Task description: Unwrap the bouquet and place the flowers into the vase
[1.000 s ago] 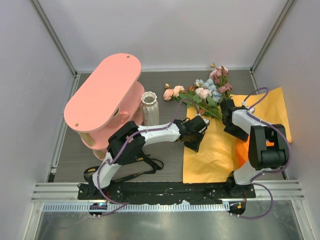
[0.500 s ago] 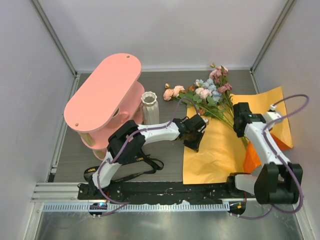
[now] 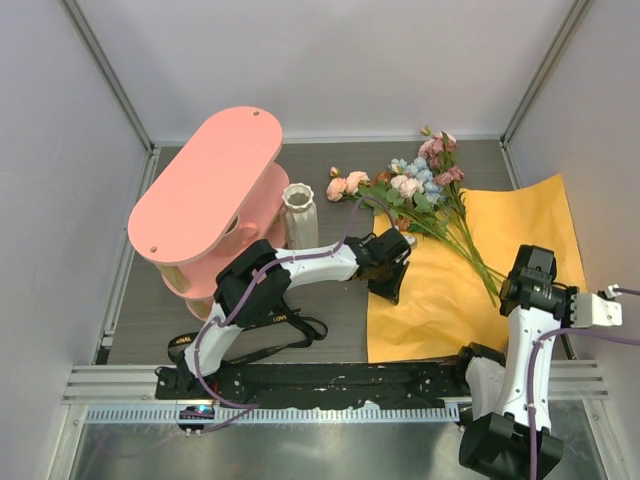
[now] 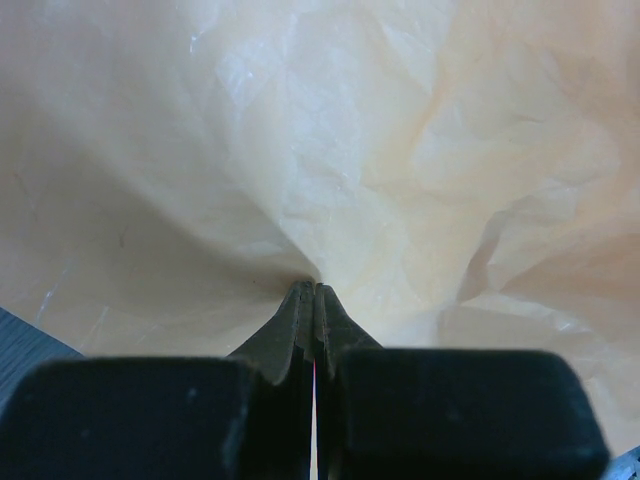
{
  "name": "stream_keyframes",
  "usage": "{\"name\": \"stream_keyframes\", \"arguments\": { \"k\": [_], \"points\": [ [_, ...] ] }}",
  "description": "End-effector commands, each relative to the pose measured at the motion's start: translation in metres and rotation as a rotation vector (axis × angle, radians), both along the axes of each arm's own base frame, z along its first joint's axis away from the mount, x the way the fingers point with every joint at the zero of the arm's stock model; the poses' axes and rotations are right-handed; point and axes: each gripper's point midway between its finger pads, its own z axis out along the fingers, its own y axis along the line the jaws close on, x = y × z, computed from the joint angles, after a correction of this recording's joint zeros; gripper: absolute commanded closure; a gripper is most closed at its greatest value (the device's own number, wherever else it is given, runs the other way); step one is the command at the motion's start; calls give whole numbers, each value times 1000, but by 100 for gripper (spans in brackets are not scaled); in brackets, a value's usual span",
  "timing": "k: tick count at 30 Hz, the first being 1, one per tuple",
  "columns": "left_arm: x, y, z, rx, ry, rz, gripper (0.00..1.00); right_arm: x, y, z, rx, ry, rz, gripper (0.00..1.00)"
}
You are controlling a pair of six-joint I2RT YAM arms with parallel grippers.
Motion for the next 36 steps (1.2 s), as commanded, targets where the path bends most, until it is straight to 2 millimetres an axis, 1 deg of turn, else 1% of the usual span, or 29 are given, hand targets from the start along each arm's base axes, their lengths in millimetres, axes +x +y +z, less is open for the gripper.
{"name": "stream_keyframes", "arguments": {
  "k": [1, 3, 4, 6, 7, 8, 10, 11, 13, 14, 15, 17, 18, 19, 21, 22, 23, 24, 25, 26, 27, 28, 30, 31, 32, 33, 34, 35, 36],
  "points": [
    [-9, 15, -27, 66, 33, -1, 100, -4, 1, -1, 19, -40, -45, 70],
    [-8, 15, -25, 63, 28, -4, 100, -4, 0, 8, 14, -40, -38, 59],
    [-8, 15, -25, 64, 28, -6, 100, -6, -1, 16, -5, -31, -31, 57],
    [-9, 15, -26, 61, 27, -7, 100, 2, -7, 47, -60, -72, 11, 53],
    [-11, 15, -27, 57, 37, -7, 100, 8, -4, 57, -52, -30, 117, 51],
    [-12, 14, -27, 53, 42, -10, 100, 26, -5, 80, -84, -84, 191, 51],
    [-12, 11, -27, 40, 48, -9, 100, 38, 0, 94, -73, -67, 271, 48],
    [-12, 9, -25, 35, 48, -13, 100, 49, 4, 111, -81, -107, 327, 46],
    [-11, 7, -22, 32, 46, -18, 100, 64, 8, 124, -72, -112, 418, 43],
    [-9, 7, -21, 32, 35, -19, 100, 81, 16, 133, -61, -127, 526, 39],
    [-9, 7, -18, 32, 32, -19, 100, 91, 20, 132, -48, -120, 581, 34],
    [-7, 6, -14, 25, 20, -22, 100, 120, 26, 107, 45, -50, 683, 30],
    [-7, 5, -13, 22, 19, -24, 100, 136, 36, 91, 111, -24, 777, 29],
    [-6, 2, -9, 12, 16, -26, 100, 149, 36, 65, 186, 30, 793, 26],
    [-7, 2, -8, 11, 19, -27, 100, 152, 37, 19, 327, 25, 701, 19],
    [-6, 2, -7, 11, 16, -26, 100, 148, 36, 5, 364, 16, 651, 20],
    [-6, 2, -7, 12, 16, -27, 100, 138, 35, -21, 408, 36, 595, 22],
    [-7, 5, -7, 22, 15, -29, 100, 128, 31, -34, 426, 9, 481, 25],
    [-7, 6, -7, 29, 15, -29, 100, 107, 15, -40, 378, 53, 365, 26],
    [-8, 7, -6, 31, 17, -31, 100, 85, 12, -56, 378, 96, 286, 27],
    [-8, 8, -3, 28, 15, -32, 100, 71, 6, -59, 344, 107, 230, 29],
    [-8, 8, -1, 26, 12, -33, 100, 42, -2, -70, 313, 155, 131, 30],
    [-7, 7, 10, 10, 3, -33, 100, 35, -9, -69, 280, 133, 122, 34],
    [-7, 5, 15, -4, -1, -37, 98, 35, -10, -70, 285, 140, 154, 39],
    [-7, 4, 20, -14, -6, -38, 96, 55, -11, -67, 276, 64, 218, 41],
    [-5, 0, 35, -46, -23, -39, 93, 65, -11, -62, 264, 30, 270, 43],
    [-5, -1, 42, -61, -29, -42, 91, 76, -10, -59, 262, 43, 359, 52],
    [-6, -3, 52, -83, -39, -53, 88, 108, -2, -53, 275, -49, 501, 53],
    [-5, -5, 68, -115, -60, -56, 81, 119, 2, -51, 284, -61, 562, 53]
  ]
}}
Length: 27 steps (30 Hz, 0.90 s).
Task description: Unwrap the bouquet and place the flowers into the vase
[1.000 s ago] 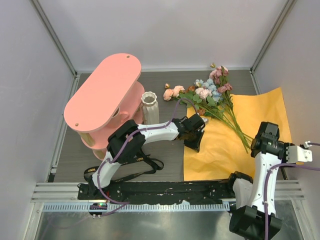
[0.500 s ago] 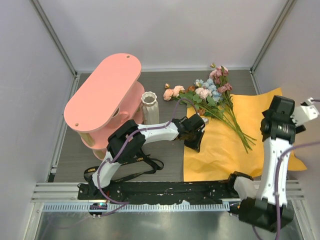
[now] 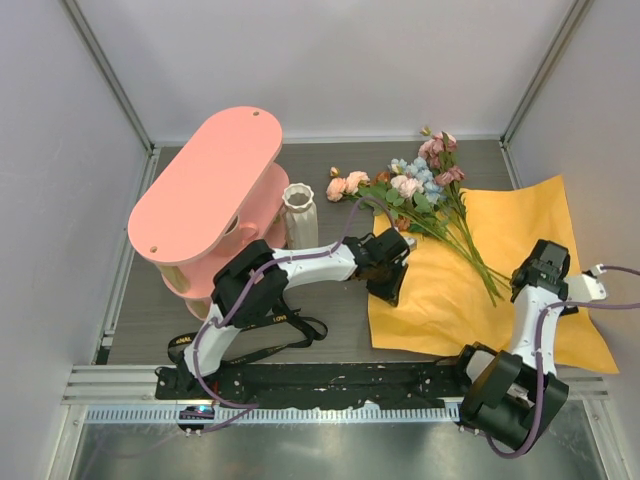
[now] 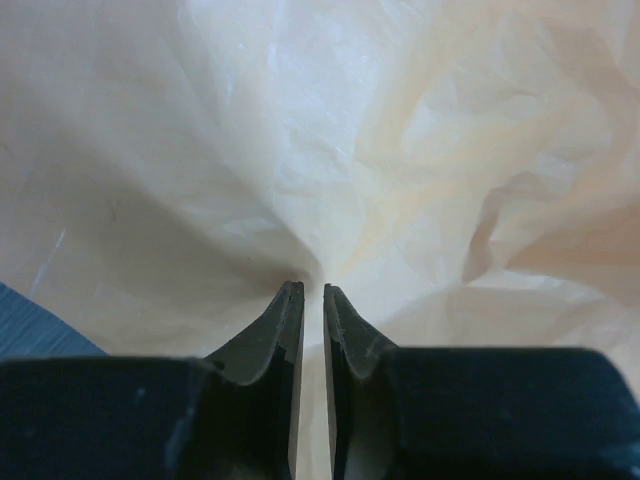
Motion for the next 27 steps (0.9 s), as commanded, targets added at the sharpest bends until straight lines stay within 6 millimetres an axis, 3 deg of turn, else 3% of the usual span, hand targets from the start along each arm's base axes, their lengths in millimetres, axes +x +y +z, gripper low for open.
{"name": "stream_keyframes", "arguments": {
  "k": [1, 3, 4, 5, 6, 7, 8, 9, 10, 11, 13, 14, 16, 17, 20, 27],
  "points": [
    [1, -7, 75, -121, -92, -45, 78, 84, -3, 41, -42, -261, 291, 49],
    [3, -8, 95, -148, -128, -55, 65, 121, 21, 49, -38, -285, 504, 46],
    [4, -7, 116, -178, -157, -59, 61, 141, 34, 59, -47, -309, 613, 43],
    [5, -4, 124, -177, -184, -73, 58, 164, 60, 68, -61, -316, 772, 40],
    [8, -6, 143, -205, -215, -76, 52, 179, 77, 59, -23, -287, 861, 37],
    [9, -5, 164, -235, -244, -79, 49, 198, 90, 73, -28, -306, 935, 36],
    [8, -1, 178, -242, -263, -92, 46, 207, 104, 69, 9, -281, 1008, 36],
    [8, -2, 197, -271, -283, -99, 43, 218, 129, 49, 72, -200, 1120, 36],
    [4, 3, 220, -307, -306, -104, 42, 235, 135, 63, 58, -195, 1163, 36],
    [1, 6, 231, -321, -314, -111, 39, 238, 144, 42, 96, -104, 1205, 36],
    [-4, 15, 250, -352, -331, -118, 37, 251, 165, 43, 72, -11, 1364, 38],
    [-9, 24, 270, -388, -351, -118, 36, 253, 178, 23, 104, 71, 1432, 39],
    [-16, 35, 276, -404, -360, -120, 36, 253, 192, 14, 116, 188, 1585, 40],
    [-23, 46, 284, -423, -367, -117, 35, 254, 190, -1, 128, 256, 1597, 41],
    [-33, 61, 295, -470, -375, -106, 34, 260, 178, -11, 51, 357, 1614, 45],
    [-45, 74, 287, -463, -348, -126, 34, 260, 179, -29, 7, 417, 1695, 49]
  ]
}}
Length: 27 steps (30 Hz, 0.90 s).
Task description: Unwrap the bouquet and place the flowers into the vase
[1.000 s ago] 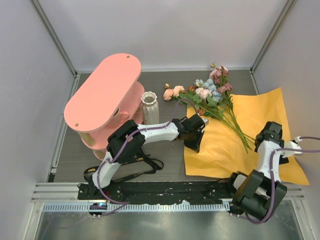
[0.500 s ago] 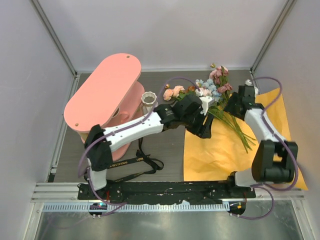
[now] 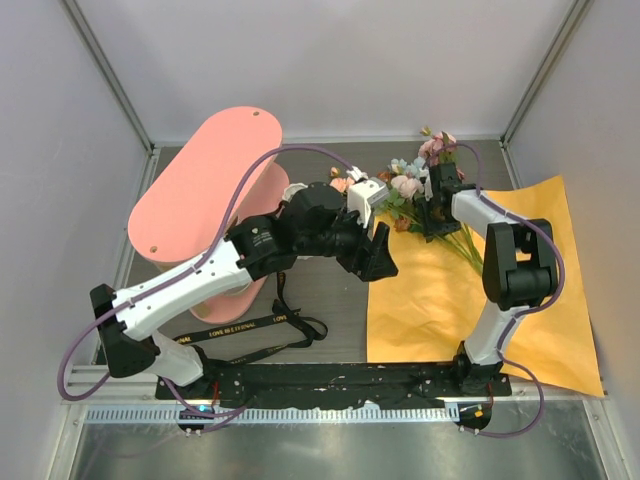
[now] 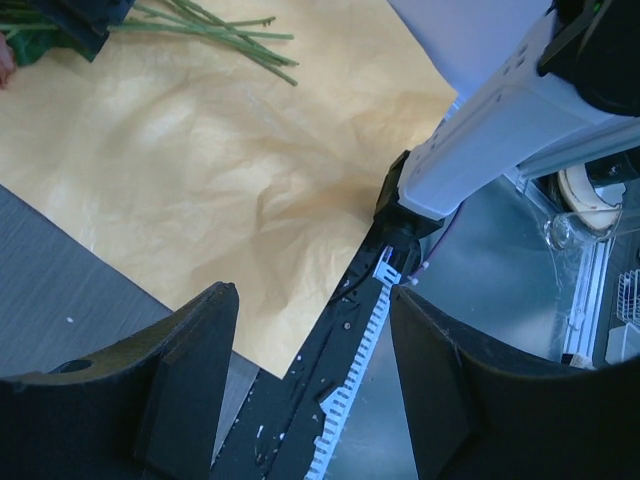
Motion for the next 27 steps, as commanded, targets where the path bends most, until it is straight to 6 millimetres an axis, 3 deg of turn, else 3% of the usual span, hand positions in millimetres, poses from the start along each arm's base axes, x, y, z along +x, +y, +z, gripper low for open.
{"name": "stream_keyframes", "arguments": {
  "k": [1, 6, 9, 11, 15, 19, 27],
  "points": [
    [-7, 3, -12, 22, 25, -20, 34, 3, -2, 0, -66, 8, 103, 52],
    [-9, 8, -15, 16, 27, -18, 34, -5, 18, -4, -140, 24, 205, 64],
    [-10, 10, -17, 19, 29, -18, 34, -5, 24, 7, -209, -4, 241, 77],
    [-11, 11, -17, 18, 28, -20, 34, -5, 23, 16, -256, -17, 250, 78],
    [-13, 12, -17, 11, 27, -22, 34, -7, 15, 35, -364, -60, 234, 73],
    [-15, 12, -18, 11, 35, -29, 34, -12, 18, 49, -327, -90, 228, 64],
    [-18, 10, -15, -5, 46, -48, 34, -28, 20, 38, -295, -77, 250, 61]
  ]
}}
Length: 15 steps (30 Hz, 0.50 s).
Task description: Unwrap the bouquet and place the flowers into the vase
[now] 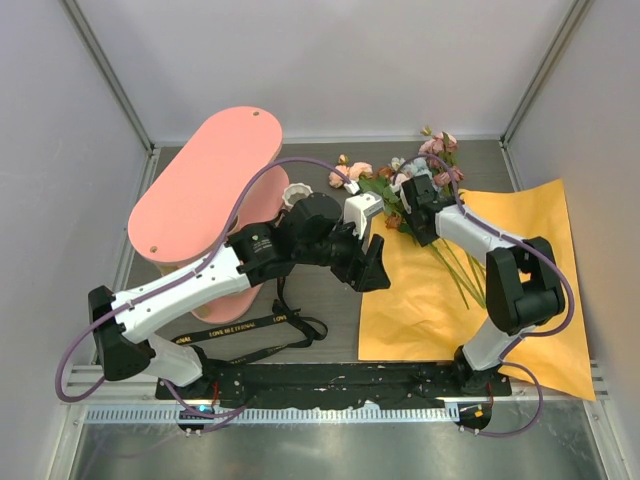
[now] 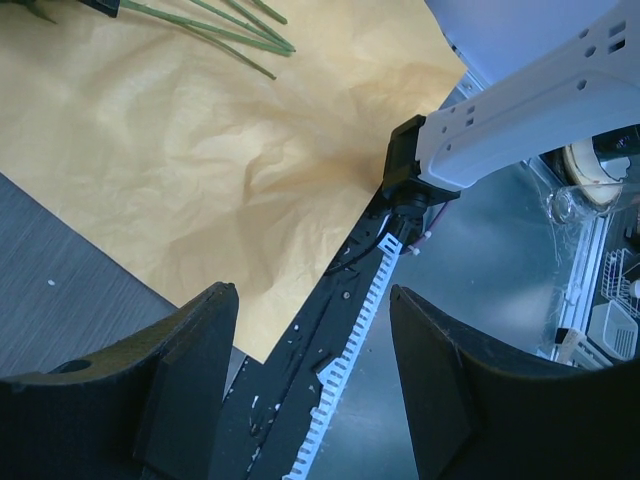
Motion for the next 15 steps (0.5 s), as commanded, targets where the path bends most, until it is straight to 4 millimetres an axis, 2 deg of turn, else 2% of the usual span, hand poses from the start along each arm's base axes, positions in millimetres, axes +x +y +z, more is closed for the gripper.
{"name": "stream_keyframes", "arguments": {
  "k": [1, 5, 9, 12, 15],
  "points": [
    [-7, 0, 21, -70, -17, -28, 34, -3, 2, 3, 16, -16, 17, 61],
    [-9, 1, 22, -76, -16, -35, 34, -8, 2, -4, 20, -4, 24, 58],
    [-10, 3, 21, -75, -16, -37, 34, -9, -2, -21, -13, 37, 12, 59],
    [-10, 4, 21, -76, -18, -37, 34, -9, -7, -29, -45, 58, -7, 65],
    [-11, 6, 21, -75, -22, -37, 34, -8, -3, -30, -54, 56, 4, 71]
  ]
}}
